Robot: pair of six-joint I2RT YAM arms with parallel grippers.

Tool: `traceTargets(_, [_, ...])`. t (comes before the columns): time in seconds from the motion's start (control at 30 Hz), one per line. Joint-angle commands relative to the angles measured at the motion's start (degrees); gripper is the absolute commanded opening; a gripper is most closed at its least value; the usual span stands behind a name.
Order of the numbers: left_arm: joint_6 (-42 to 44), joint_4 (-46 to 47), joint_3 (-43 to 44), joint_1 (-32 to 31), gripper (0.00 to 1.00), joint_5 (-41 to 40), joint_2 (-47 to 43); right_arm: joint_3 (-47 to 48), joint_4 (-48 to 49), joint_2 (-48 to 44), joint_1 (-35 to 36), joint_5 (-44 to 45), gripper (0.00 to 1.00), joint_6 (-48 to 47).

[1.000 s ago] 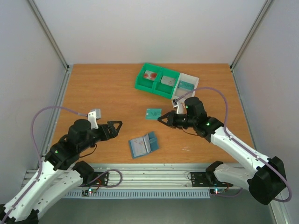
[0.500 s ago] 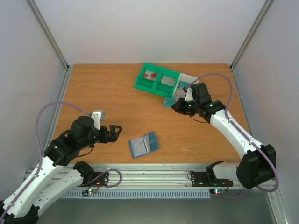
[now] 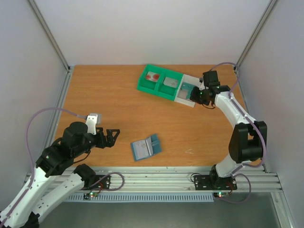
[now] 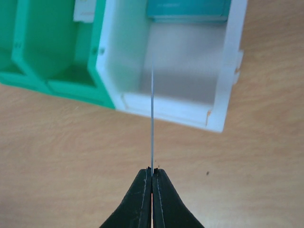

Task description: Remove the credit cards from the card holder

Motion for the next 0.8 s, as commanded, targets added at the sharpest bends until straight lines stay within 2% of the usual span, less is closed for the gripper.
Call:
traceTargets(0.0, [1.37,0.4,0.33,-0.2,0.99,0.44,-0.49,4.81,0.58,5.06,-2.19,-0.56,0.01,-2.04])
traceTargets(0.23, [1.35,0.22,0.41,-0.2,0.99,-0.13,-1.0,13.21,0.17,13.53,-4.39,-3.97,0.01,-1.09])
traceTargets(0.37, [1.61,0.22,0.42,-0.14,0.99,-0.33,-1.53,15.12,2.53,16.09,-5.04,-6.28,0.01,-0.65])
traceTargets(0.77, [1.88,-0.29,0.85,-0.17,0.99,-0.54,-1.72,23.89,0.93,24.57,-6.2,-8.23,0.01,1.0])
